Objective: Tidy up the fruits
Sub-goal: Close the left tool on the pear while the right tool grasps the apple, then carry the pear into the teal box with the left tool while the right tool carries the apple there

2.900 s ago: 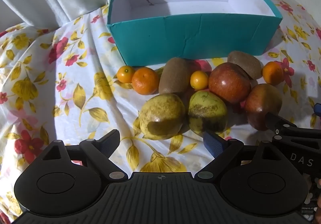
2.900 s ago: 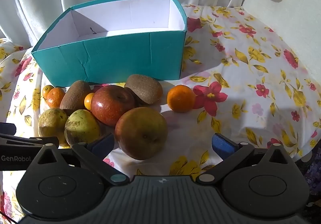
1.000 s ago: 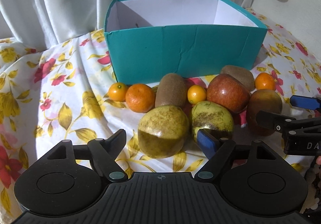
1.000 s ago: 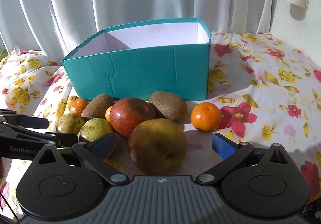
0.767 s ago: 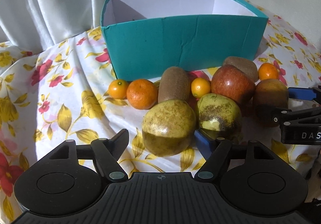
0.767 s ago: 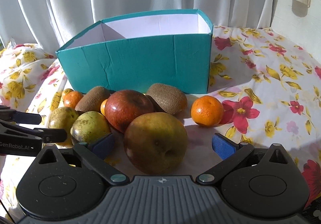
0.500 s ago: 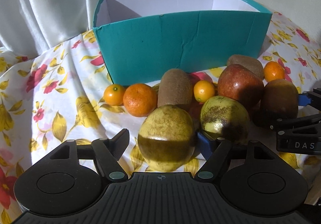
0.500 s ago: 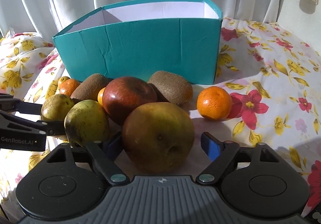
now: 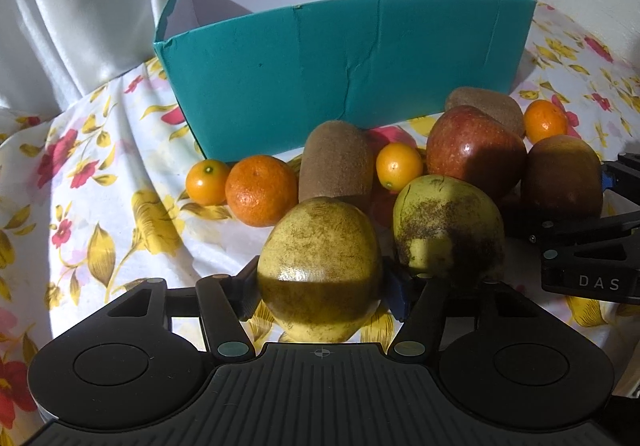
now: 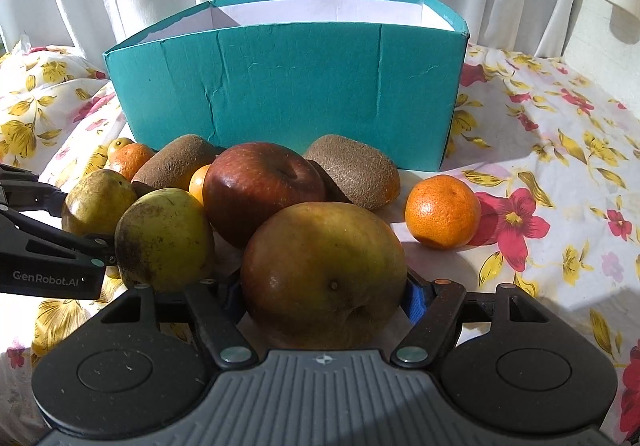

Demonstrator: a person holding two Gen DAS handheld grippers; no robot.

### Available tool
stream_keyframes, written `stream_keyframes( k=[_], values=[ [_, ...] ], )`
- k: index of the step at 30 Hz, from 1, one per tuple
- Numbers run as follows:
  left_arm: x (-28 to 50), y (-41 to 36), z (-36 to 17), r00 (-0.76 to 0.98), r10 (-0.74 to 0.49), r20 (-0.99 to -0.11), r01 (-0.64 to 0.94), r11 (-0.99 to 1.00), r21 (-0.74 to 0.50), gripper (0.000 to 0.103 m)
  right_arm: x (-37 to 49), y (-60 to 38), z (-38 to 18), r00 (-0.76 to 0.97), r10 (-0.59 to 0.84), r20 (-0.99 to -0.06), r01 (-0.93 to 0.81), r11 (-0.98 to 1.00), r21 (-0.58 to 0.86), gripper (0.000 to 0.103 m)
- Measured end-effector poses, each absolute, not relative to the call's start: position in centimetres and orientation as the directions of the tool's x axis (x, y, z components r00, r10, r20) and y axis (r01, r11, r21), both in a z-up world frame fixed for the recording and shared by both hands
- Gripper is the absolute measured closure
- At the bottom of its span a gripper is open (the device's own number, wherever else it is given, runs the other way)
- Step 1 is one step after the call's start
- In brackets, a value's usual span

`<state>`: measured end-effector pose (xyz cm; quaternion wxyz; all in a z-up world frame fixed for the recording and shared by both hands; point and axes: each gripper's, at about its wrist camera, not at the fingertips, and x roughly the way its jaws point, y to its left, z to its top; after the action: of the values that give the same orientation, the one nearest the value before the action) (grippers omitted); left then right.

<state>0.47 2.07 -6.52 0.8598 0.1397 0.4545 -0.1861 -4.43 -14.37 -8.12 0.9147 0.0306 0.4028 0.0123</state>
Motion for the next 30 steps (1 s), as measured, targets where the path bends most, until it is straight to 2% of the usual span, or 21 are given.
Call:
stream_keyframes(
  k=[10,15,20,25,30],
  values=[
    [-1.0,2.1,-1.5,0.579,-0.229,-0.783,0.422,0.905,0.048,0.038,-5.8,-14.8,-4.8,0.713,0.065,-0.698,-0.005,0.996,0.088,0.031],
    [-0.4,1.3,3.2,0.651,-0.259,-0.713,0.41,0.911,0.043,0.038,-5.3,-15.1,-1.2,0.77,0.068,-0.634,-0.018,0.996,0.086,0.031],
    [2.6,0.0,7.0,0.725,-0.194,-0.661,0.331,0.94,0.088,0.038,-3.1,-15.5,2.5,0.838,0.043,-0.544,-0.02,0.999,0.049,0.031],
    [5.4,-0.6,7.1,0.746,-0.15,-0.649,0.256,0.964,0.071,0.038,-0.2,-16.2,5.2,0.903,0.002,-0.43,0.01,1.0,0.025,0.031],
    [6.3,-0.5,5.5,0.716,-0.123,-0.687,0.233,0.97,0.069,0.038,1.8,-16.8,3.9,0.895,-0.013,-0.447,0.049,0.996,0.069,0.031]
  ],
)
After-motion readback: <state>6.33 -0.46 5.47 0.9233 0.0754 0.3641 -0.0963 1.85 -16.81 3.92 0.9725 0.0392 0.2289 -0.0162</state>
